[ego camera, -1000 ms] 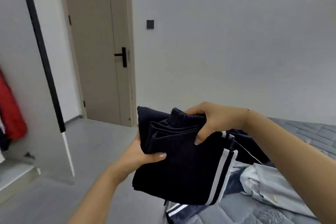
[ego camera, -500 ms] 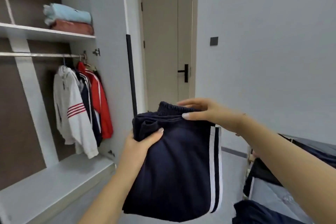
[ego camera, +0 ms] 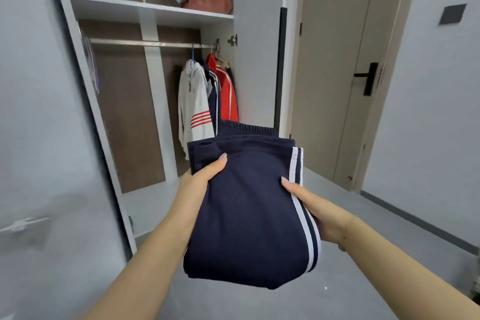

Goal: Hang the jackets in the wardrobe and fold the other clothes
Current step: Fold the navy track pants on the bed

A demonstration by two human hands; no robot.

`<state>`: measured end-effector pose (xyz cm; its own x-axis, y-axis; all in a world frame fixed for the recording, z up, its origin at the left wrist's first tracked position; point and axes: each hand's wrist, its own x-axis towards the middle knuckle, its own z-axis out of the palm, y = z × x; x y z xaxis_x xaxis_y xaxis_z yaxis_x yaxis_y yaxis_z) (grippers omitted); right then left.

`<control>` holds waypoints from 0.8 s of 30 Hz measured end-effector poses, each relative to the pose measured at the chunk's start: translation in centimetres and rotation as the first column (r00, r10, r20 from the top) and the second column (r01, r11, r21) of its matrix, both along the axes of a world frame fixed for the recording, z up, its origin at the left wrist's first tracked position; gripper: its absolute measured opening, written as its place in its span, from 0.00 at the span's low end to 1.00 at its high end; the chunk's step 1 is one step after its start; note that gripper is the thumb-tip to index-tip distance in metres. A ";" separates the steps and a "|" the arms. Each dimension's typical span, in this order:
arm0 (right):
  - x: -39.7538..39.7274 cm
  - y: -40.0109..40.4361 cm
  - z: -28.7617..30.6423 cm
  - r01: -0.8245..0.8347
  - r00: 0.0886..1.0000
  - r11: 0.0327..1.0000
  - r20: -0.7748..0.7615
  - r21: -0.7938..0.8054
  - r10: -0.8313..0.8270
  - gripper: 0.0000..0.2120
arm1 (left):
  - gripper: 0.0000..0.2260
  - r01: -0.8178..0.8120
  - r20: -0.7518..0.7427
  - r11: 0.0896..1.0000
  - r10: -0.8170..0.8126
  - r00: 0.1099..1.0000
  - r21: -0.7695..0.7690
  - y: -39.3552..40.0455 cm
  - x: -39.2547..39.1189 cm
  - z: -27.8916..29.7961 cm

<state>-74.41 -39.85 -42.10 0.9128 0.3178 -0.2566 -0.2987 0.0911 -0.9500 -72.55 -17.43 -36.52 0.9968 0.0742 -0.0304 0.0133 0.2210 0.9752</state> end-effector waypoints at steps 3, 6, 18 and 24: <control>7.0 -0.2 -3.5 -0.007 0.993 0.995 -0.118 0.095 0.018 0.31 | 0.22 0.031 -0.068 0.999 -0.028 0.997 0.030 -1.1 7.1 -1.1; 14.9 -0.4 -5.2 0.025 0.983 0.993 -0.182 0.117 -0.004 0.32 | 0.19 0.026 -0.151 0.999 -0.020 0.988 0.034 -1.1 15.1 -2.9; 37.5 1.7 14.5 0.208 0.970 0.970 0.158 -0.128 -0.187 0.14 | 0.16 -0.002 -0.126 0.999 0.006 0.992 0.034 2.1 35.3 11.7; 45.5 2.9 30.4 0.238 0.932 0.965 0.307 -0.111 -0.194 0.17 | 0.12 -0.003 0.027 0.995 0.000 1.000 0.095 3.9 42.8 27.3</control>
